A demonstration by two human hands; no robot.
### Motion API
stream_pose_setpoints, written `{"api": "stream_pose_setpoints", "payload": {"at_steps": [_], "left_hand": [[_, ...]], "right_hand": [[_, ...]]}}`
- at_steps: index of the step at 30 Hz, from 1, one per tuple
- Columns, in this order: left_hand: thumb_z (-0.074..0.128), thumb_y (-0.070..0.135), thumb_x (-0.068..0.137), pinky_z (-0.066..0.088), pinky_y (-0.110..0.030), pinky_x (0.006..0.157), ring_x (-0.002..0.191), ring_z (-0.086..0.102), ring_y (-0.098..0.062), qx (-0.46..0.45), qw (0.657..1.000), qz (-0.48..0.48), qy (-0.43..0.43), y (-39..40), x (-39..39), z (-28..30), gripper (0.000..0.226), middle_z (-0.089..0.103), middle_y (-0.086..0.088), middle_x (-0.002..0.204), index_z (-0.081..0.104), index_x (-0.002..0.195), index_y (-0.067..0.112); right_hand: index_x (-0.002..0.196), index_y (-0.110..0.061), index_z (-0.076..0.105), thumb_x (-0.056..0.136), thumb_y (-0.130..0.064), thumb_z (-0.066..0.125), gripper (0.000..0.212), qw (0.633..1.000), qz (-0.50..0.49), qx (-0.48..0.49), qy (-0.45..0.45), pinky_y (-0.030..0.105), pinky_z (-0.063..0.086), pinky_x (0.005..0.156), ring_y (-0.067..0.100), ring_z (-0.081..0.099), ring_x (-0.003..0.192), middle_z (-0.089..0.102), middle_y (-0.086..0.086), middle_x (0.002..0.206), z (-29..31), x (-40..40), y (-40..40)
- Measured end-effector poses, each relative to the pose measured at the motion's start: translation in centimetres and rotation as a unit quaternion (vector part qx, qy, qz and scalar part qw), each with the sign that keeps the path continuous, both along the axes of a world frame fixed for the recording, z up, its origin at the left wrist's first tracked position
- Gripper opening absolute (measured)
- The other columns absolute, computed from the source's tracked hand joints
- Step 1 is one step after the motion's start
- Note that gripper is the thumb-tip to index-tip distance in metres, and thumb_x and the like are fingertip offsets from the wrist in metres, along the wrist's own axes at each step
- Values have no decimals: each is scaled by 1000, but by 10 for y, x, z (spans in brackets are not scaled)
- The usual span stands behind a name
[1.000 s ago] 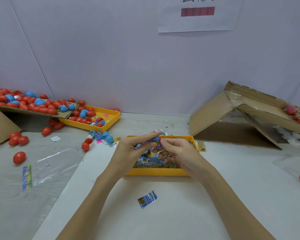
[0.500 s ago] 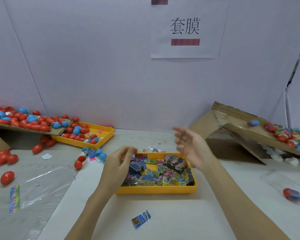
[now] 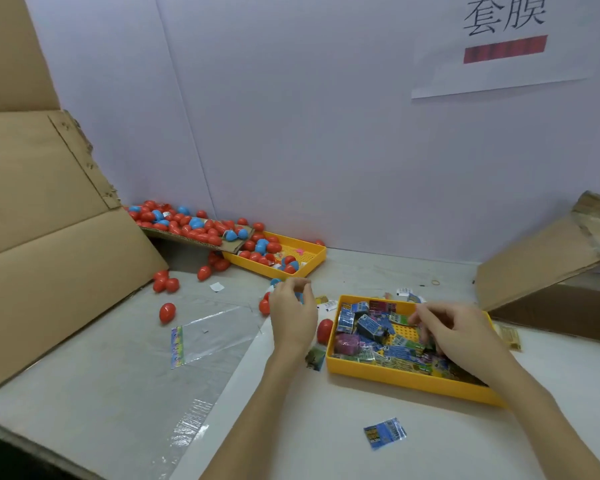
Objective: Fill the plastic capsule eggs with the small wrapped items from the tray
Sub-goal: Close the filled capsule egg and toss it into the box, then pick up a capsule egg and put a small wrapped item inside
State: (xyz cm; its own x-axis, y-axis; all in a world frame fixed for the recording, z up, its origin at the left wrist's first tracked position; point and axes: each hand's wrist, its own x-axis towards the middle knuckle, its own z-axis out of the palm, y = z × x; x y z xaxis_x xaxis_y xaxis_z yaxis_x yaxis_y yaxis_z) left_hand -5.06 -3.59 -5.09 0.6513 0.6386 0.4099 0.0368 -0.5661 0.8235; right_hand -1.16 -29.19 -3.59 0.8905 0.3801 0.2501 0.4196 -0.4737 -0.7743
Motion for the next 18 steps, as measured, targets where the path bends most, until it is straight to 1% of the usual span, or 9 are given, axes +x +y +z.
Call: {"api": "stream_pose_setpoints", "payload": {"at_steps": [1,2,5,7,9,10,13,15,18], "left_hand": [[55,16,103,51,-33,95,111,55,-19,-9,999,38,10,12,3,0,14,64,-4,112,65,112,12],[54,15,103,47,-33,97,116,52,-22,-4,997,74,27,25,7,1,16,62,-6,116,63,115,10],[51,17,104,42,-35,104,125,44,-26,72,978,161,110,72,17,8,26,53,-13,131,53,126,4],[48,22,106,45,-36,103,125,45,-25,94,971,190,112,103,21,19,31,51,-13,134,50,131,3],[44,26,108,47,-36,100,122,48,-25,102,968,197,119,133,23,25,32,52,-13,132,52,131,4],[42,26,109,46,-37,101,123,47,-26,109,963,195,151,148,24,26,33,51,-14,134,52,131,4],[40,25,109,40,-43,111,133,44,-31,138,934,133,301,182,29,19,36,44,-15,146,56,136,7],[38,25,109,39,-43,114,136,43,-32,164,909,91,371,191,34,16,38,44,-16,148,60,135,7],[40,26,109,36,-44,114,138,36,-33,204,891,99,394,195,40,17,37,40,-16,148,62,132,7]], "right_hand": [[80,-28,72,105,-35,50,34,999,-5,-26,-24,38,55,63,13,61,53,70,-6,64,0,0,0],[78,-29,71,105,-35,50,34,998,-5,-46,-44,39,55,62,14,62,54,69,-8,63,0,-1,1],[74,-30,67,104,-36,51,35,991,14,-99,-90,28,47,50,13,57,47,64,-3,56,-1,-5,5],[73,-27,67,104,-39,50,37,983,19,-138,-120,25,42,47,11,57,50,61,-3,53,-1,-7,7],[73,-23,68,104,-43,48,41,978,20,-161,-131,26,42,49,12,58,56,62,-2,54,-1,-6,6],[73,-22,68,104,-44,46,43,978,22,-163,-130,27,42,50,13,58,57,62,-1,54,-2,-5,6],[70,-20,67,103,-45,46,46,978,25,-149,-141,24,41,50,15,58,59,59,1,52,-8,-3,5],[68,-22,66,103,-46,46,47,978,24,-144,-147,25,42,49,16,58,58,60,1,53,-10,-2,6],[69,-23,66,103,-47,45,47,978,25,-148,-141,31,46,50,14,58,54,61,-2,54,-7,-1,6]]}}
